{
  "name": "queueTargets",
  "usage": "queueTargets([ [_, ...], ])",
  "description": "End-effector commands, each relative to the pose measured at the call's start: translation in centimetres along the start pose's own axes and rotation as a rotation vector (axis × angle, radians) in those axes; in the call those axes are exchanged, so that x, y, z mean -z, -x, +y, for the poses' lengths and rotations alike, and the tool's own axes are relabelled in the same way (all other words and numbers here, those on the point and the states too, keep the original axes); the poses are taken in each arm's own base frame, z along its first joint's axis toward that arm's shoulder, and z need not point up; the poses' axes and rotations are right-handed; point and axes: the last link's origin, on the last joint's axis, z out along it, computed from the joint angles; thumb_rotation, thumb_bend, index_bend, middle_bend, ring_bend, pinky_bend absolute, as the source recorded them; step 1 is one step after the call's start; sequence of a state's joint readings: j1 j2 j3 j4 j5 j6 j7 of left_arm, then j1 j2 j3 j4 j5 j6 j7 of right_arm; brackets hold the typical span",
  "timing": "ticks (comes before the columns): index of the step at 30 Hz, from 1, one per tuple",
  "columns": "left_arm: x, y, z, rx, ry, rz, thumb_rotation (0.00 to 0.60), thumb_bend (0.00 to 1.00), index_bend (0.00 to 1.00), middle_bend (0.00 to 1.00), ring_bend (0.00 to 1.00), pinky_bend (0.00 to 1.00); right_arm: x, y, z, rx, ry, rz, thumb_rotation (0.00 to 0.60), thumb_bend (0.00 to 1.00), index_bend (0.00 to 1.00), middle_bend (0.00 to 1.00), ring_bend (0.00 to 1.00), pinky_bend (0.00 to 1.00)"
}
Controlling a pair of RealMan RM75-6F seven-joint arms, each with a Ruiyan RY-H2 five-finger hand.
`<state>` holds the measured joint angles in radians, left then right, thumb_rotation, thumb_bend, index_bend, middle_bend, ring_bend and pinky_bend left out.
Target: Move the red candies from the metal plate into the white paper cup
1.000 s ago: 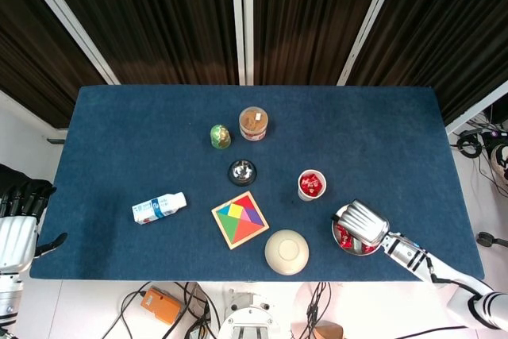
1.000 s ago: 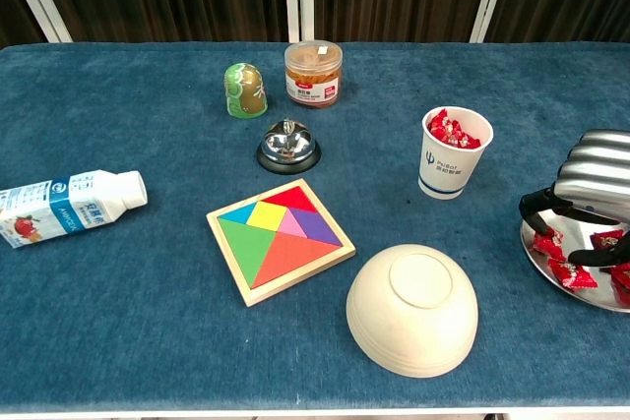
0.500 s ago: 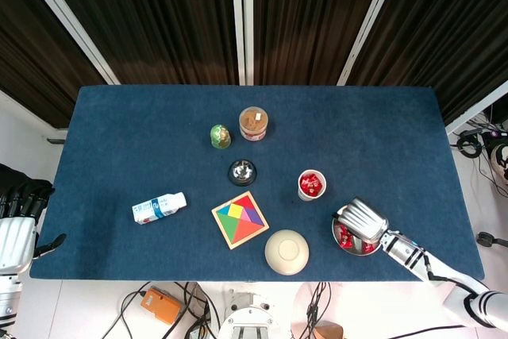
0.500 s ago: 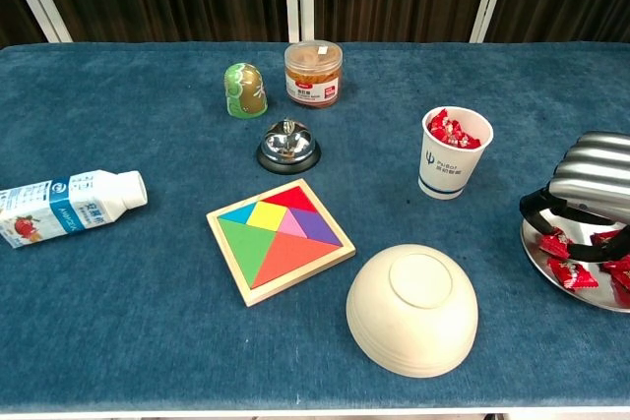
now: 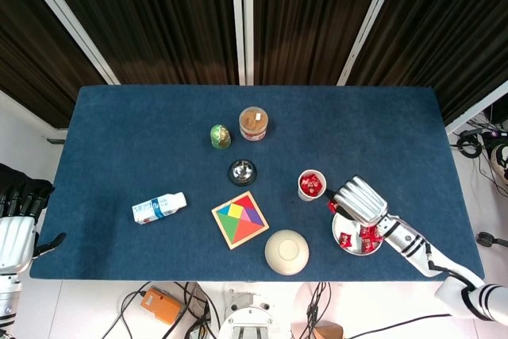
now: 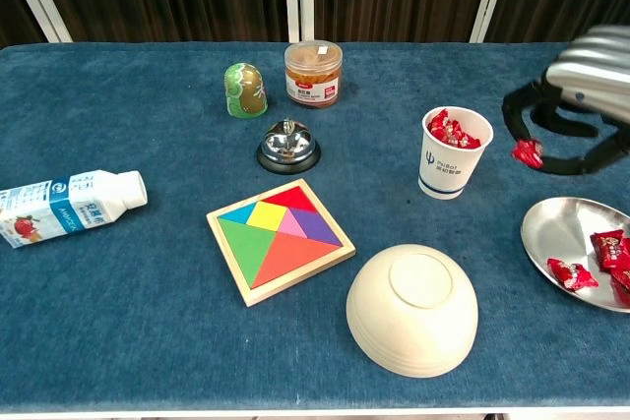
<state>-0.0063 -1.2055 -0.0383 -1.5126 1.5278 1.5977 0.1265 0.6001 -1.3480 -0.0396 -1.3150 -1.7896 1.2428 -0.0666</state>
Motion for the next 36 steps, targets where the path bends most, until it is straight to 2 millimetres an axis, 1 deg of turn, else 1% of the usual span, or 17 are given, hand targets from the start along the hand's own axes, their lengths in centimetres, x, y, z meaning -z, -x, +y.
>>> queueTargets([
  [1, -0.1, 0.0, 0.1, -0.001, 0.002, -0.001, 0.6, 0.0, 0.17, 0.15, 0.04, 0.0, -2.9, -1.7, 0.2, -0.024, 0.036, 0.003, 0.6, 0.56, 0.64, 0.94, 1.0, 1.0],
  [5, -0.1, 0.0, 0.0, -0.005, -0.001, -0.005, 0.6, 0.0, 0.17, 0.15, 0.04, 0.0, -4.9, -1.8, -0.4, -0.028, 0.044, -0.018, 0.6, 0.56, 0.61, 0.94, 1.0, 1.0],
  [9, 0.0, 0.0, -0.1, -0.006, -0.008, -0.008, 0.6, 0.0, 0.17, 0.15, 0.04, 0.0, -5.6, -1.4, -0.7, -0.018, 0.044, -0.049, 0.6, 0.56, 0.59, 0.94, 1.0, 1.0],
  [17, -0.1, 0.1, -0.1, -0.005, -0.007, -0.013, 0.6, 0.0, 0.17, 0.15, 0.04, 0.0, -5.1, -1.0, -0.7, -0.045, 0.052, -0.07, 0.6, 0.56, 0.53, 0.94, 1.0, 1.0],
  [25, -0.4, 0.2, 0.2, -0.006, 0.002, -0.016, 0.6, 0.0, 0.17, 0.15, 0.04, 0.0, -4.2, -1.1, -0.1, -0.029, 0.075, -0.065, 0.6, 0.56, 0.49, 0.94, 1.0, 1.0],
  [29, -0.5, 0.2, 0.3, -0.006, 0.006, -0.016, 0.6, 0.0, 0.17, 0.15, 0.04, 0.0, -3.3, -1.8, 0.4, -0.032, 0.096, -0.014, 0.6, 0.56, 0.49, 0.94, 1.0, 1.0],
  [31, -0.6, 0.2, 0.4, -0.005, 0.009, -0.016, 0.6, 0.0, 0.17, 0.15, 0.04, 0.0, -2.2, -2.1, 0.5, -0.043, 0.097, 0.003, 0.6, 0.55, 0.49, 0.94, 1.0, 1.0],
  [32, -0.6, 0.2, 0.4, -0.004, 0.01, -0.015, 0.6, 0.0, 0.17, 0.15, 0.04, 0.0, -1.3, -2.1, 0.5, -0.046, 0.092, 0.003, 0.6, 0.54, 0.5, 0.94, 1.0, 1.0],
  [36, -0.7, 0.2, 0.4, -0.005, 0.013, -0.015, 0.6, 0.0, 0.17, 0.15, 0.04, 0.0, 2.0, -1.3, -0.1, -0.035, 0.063, -0.043, 0.6, 0.39, 0.51, 0.94, 1.0, 1.0],
])
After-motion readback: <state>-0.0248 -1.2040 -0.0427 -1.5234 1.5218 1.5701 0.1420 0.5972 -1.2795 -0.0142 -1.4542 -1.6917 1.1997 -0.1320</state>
